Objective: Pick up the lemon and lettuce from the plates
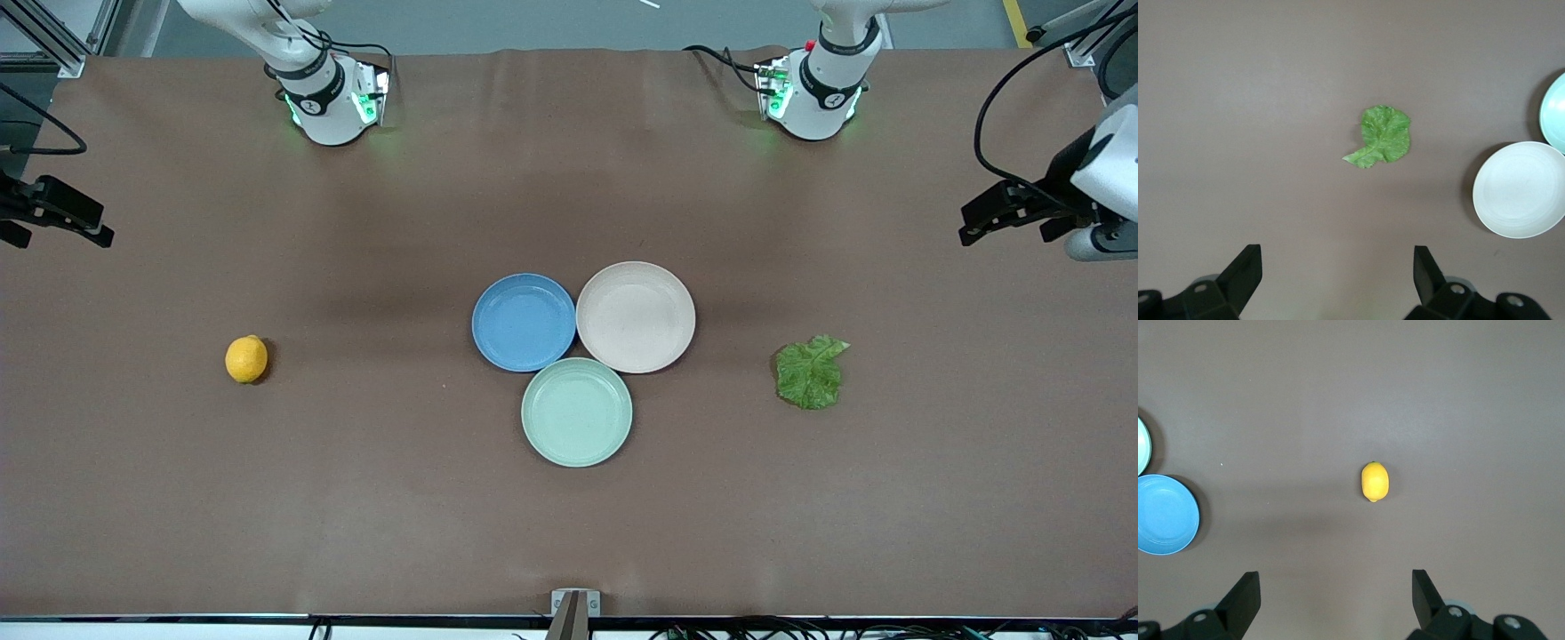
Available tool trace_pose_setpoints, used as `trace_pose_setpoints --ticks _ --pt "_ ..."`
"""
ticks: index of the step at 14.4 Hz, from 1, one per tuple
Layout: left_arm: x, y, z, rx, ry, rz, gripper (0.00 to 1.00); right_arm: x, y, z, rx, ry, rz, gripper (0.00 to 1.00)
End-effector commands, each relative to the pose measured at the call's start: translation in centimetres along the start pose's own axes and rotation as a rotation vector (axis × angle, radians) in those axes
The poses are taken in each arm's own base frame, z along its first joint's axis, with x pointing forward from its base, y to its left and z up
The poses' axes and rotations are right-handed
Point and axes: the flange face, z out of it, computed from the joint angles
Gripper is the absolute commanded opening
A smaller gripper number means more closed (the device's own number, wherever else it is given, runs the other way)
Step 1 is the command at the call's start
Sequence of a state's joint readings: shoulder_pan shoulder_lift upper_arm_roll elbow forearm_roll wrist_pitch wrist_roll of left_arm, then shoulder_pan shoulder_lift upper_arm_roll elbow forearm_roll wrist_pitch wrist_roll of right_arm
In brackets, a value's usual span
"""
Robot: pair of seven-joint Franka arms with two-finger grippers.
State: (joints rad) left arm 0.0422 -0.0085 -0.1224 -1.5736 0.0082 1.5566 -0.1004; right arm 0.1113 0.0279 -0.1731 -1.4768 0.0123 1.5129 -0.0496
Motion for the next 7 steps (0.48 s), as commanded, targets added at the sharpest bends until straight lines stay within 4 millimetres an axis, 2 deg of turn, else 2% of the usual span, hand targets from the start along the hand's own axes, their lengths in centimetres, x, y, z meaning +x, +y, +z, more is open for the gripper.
trace_pose_setpoints --ticks 1,7 --pt "-1.6 0.4 -1.3 -0.011 0.013 0.017 1.00 0.3 0.6 -0.2 -0.021 0.005 0.016 1.00" --pt "-1.9 1.8 -1.4 0.005 0.009 0.063 1.00 0.5 0.3 -0.4 -0.006 0.018 0.011 1.00"
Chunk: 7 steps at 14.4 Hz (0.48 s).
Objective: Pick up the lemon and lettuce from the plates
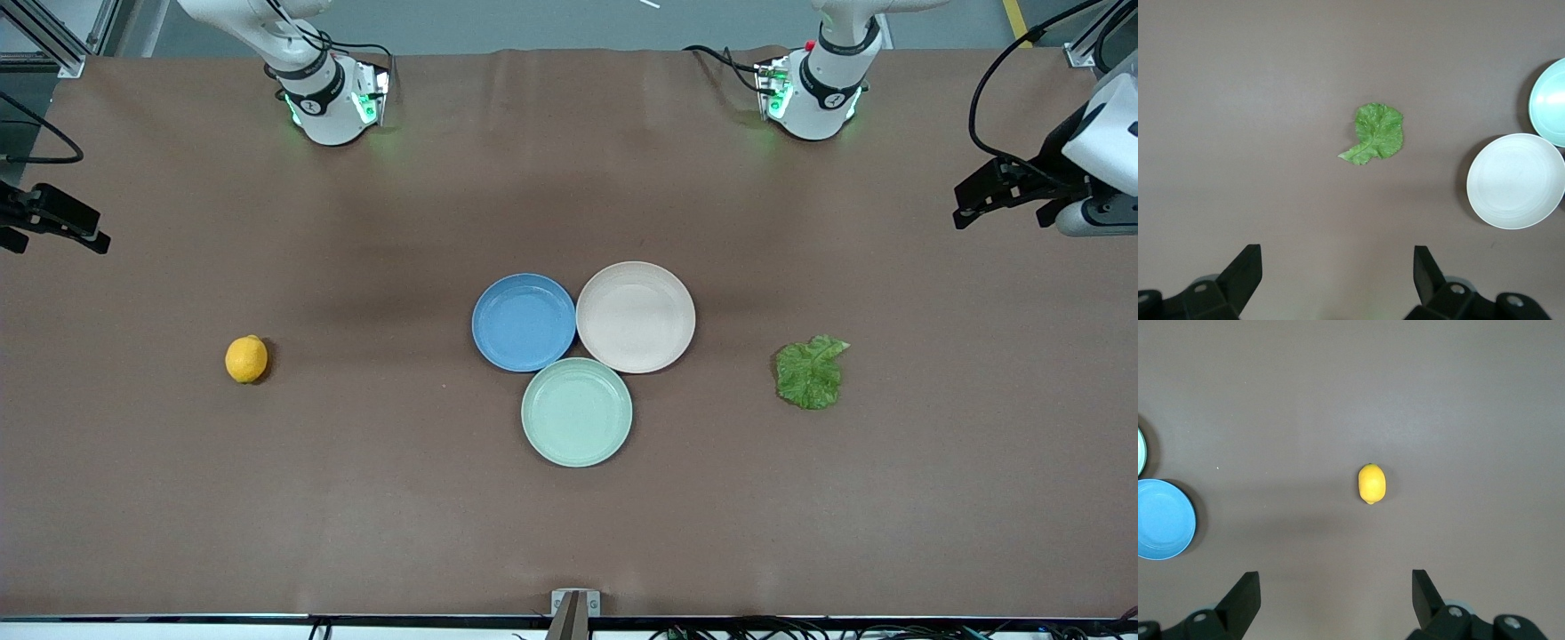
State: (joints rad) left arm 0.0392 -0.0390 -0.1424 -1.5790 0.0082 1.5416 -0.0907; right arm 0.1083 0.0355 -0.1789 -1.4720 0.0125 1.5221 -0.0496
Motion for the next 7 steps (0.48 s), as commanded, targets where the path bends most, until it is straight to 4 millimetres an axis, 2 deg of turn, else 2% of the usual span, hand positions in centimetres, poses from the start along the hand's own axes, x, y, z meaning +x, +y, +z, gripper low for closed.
trace_pose_setpoints --ticks 1,7 --pt "-0.7 0.5 -0.2 0.000 0.001 0.027 1.00 0.2 -0.2 -0.6 -0.005 0.016 0.000 1.00" --pt "-0.2 -0.6 -1.4 -0.010 0.023 0.005 1.00 0.2 -0.4 -0.9 -0.005 0.030 -0.006 1.00"
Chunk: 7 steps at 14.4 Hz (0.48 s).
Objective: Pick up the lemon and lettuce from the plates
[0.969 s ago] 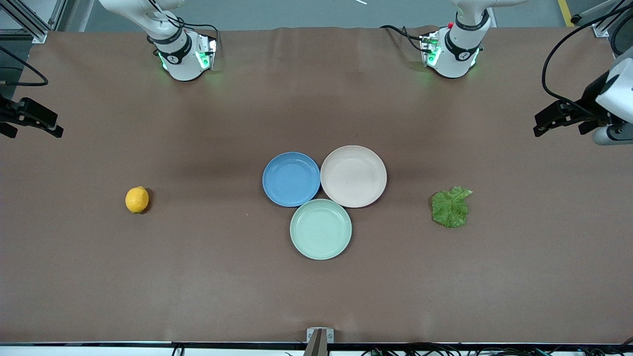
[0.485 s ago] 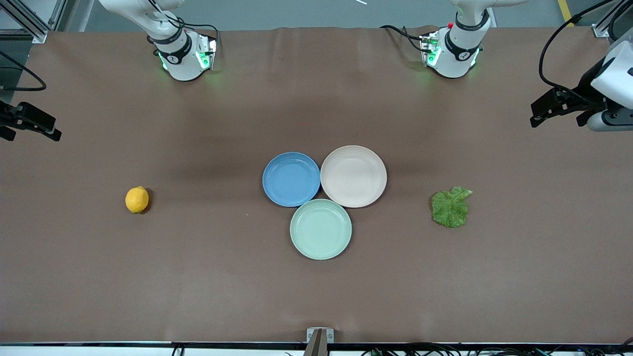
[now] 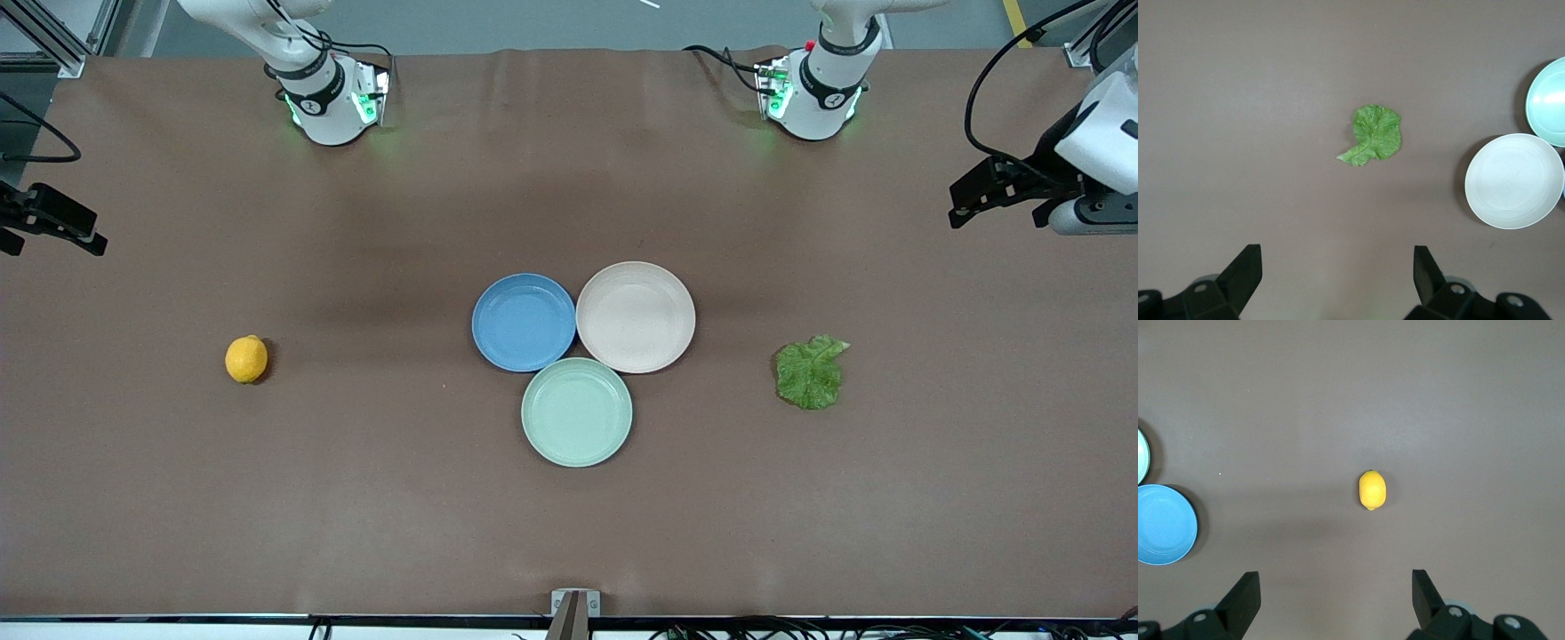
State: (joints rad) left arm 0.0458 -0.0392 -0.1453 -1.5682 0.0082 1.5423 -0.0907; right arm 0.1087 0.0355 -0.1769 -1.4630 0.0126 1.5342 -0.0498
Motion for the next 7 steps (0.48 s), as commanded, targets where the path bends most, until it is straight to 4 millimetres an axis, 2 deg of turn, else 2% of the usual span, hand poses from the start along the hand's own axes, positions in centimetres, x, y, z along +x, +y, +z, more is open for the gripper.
trace_pose_setpoints --ticks 1,7 --pt "-0.22 -0.40 -0.91 -0.008 0.014 0.008 1.00 0.13 -0.28 -0.29 -0.004 0.006 -0.003 1.00" --pt "-0.54 -0.48 -1.24 -0.008 0.003 0.008 1.00 0.09 -0.19 -0.38 -0.004 0.007 -0.001 1.00"
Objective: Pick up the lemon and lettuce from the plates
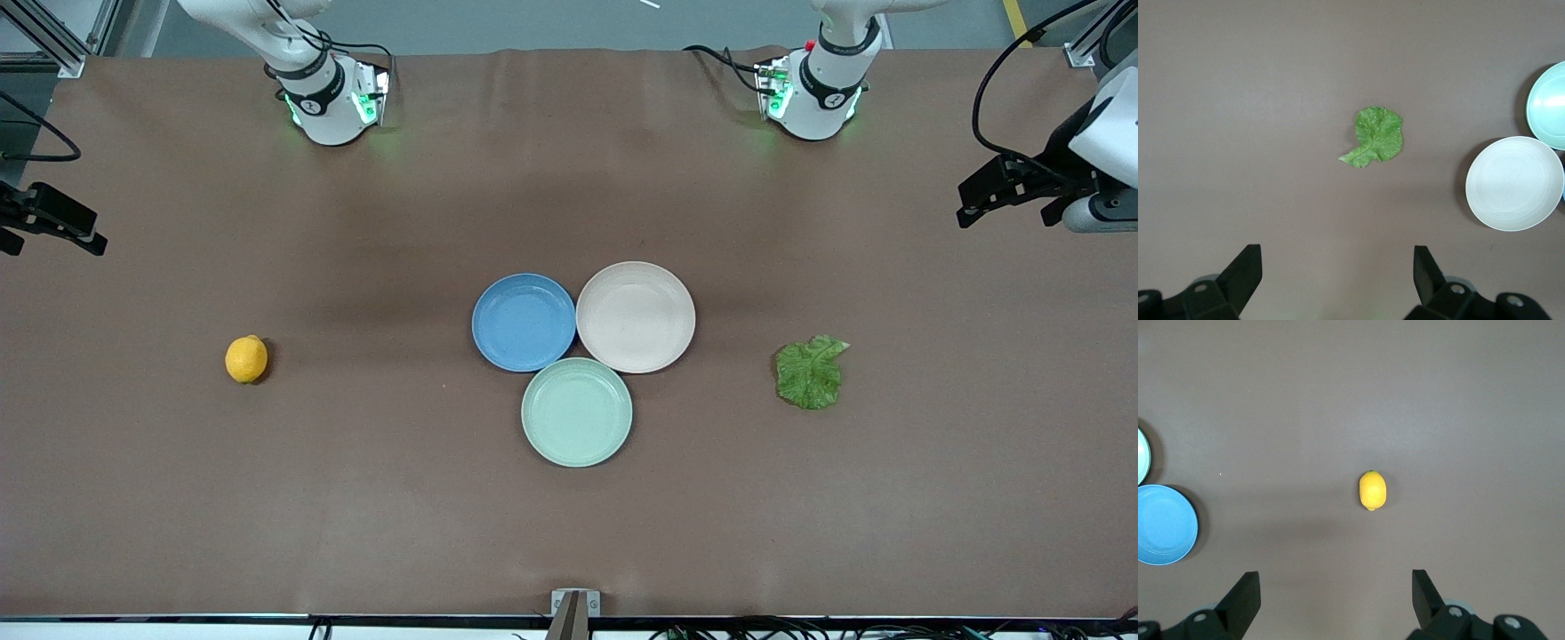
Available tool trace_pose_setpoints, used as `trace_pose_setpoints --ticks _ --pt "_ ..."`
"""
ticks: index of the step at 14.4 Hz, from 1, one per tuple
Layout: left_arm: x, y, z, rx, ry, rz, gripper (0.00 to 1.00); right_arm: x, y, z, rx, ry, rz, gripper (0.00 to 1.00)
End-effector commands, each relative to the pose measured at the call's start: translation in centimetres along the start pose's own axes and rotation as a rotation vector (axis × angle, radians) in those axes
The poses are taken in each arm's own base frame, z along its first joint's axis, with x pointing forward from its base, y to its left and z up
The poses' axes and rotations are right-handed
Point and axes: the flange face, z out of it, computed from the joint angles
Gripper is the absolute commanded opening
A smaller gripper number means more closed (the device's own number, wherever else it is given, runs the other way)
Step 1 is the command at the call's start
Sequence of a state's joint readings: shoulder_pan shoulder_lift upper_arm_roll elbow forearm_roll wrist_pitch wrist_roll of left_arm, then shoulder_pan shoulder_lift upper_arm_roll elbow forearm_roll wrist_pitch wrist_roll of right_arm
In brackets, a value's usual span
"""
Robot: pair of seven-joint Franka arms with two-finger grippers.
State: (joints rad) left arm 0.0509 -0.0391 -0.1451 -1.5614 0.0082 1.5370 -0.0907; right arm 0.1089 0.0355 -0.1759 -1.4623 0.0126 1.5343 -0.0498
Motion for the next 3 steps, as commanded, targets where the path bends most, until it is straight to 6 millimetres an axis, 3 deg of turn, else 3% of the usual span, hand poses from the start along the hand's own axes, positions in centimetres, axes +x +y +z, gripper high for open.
trace_pose_setpoints --ticks 1,3 --pt "-0.51 -0.19 -0.98 -0.008 0.001 0.014 1.00 0.10 -0.12 -0.35 -0.004 0.008 0.000 1.00" --pt "-0.47 -0.09 -0.90 -0.010 0.000 0.015 1.00 0.10 -0.12 -0.36 -0.004 0.008 0.000 1.00"
